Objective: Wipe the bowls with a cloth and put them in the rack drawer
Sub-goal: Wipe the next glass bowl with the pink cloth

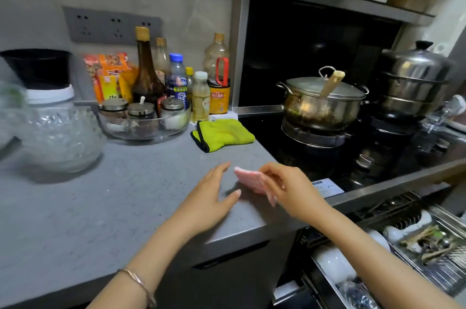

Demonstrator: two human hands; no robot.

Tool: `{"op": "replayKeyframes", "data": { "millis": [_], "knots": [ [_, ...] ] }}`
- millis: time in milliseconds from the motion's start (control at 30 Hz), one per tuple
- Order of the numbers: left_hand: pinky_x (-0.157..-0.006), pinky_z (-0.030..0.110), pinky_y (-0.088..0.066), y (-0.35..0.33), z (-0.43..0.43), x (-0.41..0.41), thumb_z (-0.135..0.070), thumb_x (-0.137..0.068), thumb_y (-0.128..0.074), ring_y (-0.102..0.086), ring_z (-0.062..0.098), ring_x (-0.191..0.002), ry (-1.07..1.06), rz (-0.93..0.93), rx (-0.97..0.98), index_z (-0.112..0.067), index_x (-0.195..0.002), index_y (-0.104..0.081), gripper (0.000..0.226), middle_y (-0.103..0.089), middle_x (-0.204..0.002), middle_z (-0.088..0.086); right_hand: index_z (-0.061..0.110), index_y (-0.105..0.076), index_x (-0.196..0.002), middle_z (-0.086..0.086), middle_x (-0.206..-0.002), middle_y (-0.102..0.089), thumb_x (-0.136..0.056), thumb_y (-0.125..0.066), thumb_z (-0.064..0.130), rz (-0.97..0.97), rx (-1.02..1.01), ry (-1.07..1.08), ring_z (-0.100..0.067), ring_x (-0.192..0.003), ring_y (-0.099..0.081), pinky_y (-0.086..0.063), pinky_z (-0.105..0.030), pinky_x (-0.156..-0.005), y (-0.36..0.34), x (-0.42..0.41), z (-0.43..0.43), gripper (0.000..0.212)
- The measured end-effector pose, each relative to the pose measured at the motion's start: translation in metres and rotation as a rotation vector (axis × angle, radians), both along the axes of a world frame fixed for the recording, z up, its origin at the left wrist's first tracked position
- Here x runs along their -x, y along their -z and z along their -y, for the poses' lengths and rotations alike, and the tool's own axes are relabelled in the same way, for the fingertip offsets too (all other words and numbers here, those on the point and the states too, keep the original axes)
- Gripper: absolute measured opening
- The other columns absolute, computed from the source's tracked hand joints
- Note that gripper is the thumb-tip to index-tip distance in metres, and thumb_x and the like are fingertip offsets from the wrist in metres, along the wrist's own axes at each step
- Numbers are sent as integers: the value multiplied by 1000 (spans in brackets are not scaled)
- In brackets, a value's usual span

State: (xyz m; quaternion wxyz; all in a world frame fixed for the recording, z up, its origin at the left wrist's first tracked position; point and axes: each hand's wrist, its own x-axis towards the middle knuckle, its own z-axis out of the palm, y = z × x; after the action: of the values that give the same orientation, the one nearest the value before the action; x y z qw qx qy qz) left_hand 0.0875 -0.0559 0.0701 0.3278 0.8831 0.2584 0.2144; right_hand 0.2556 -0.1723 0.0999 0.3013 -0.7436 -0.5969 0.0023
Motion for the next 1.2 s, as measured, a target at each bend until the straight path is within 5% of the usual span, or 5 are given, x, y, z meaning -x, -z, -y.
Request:
{"op": "replayKeyframes", "data": {
  "millis": [200, 367, 633, 933, 1200],
  "knots": [
    [-62, 13, -48, -28, -3, 26, -12, -86, -68, -66, 4, -73, 13, 465, 503, -13, -105, -59, 22, -71, -83, -8, 4, -64, -102, 6, -72, -62, -98, -50, 14, -703, -43, -304, -4, -64, -57, -50, -17, -62, -45, 40, -11, 18],
    [-51, 15, -45, -55, -8, 71, -25, -82, -63, -57, 2, -52, -34, 547, 398, -12, -82, -64, 12, -65, -60, -8, 5, -59, -111, -2, -82, -66, -91, -52, 32, -977, 136, -399, -12, -71, -64, -53, -23, -70, -45, 60, -29, 35],
    [-88, 22, -41, -90, -29, 116, -38, -82, -67, -41, -1, -108, -98, 288, -80, -35, -79, -67, 5, -55, -109, -15, 15, -58, -119, -9, -113, -70, -89, -62, 14, -1181, 380, -743, -24, -107, -66, -53, -33, -91, -48, 122, -81, 30],
    [-111, 31, -23, -91, -141, 196, -37, -90, -63, -31, 21, -134, -553, 190, -416, -19, -139, -43, 56, -39, -140, 2, -4, -59, -120, -18, -119, -66, -79, -60, 13, -1427, 430, -599, -25, -93, -69, -54, -38, -91, -25, 165, -153, 45],
    [-111, 35, -25, -99, -197, 230, -40, -90, -61, -37, 22, -132, -496, -110, -448, -22, -125, -60, 39, -52, -137, 2, -1, -61, -116, -16, -119, -67, -80, -60, 12, -1426, 450, -584, -25, -97, -69, -53, -37, -92, -23, 168, -169, 38]
  ]
}}
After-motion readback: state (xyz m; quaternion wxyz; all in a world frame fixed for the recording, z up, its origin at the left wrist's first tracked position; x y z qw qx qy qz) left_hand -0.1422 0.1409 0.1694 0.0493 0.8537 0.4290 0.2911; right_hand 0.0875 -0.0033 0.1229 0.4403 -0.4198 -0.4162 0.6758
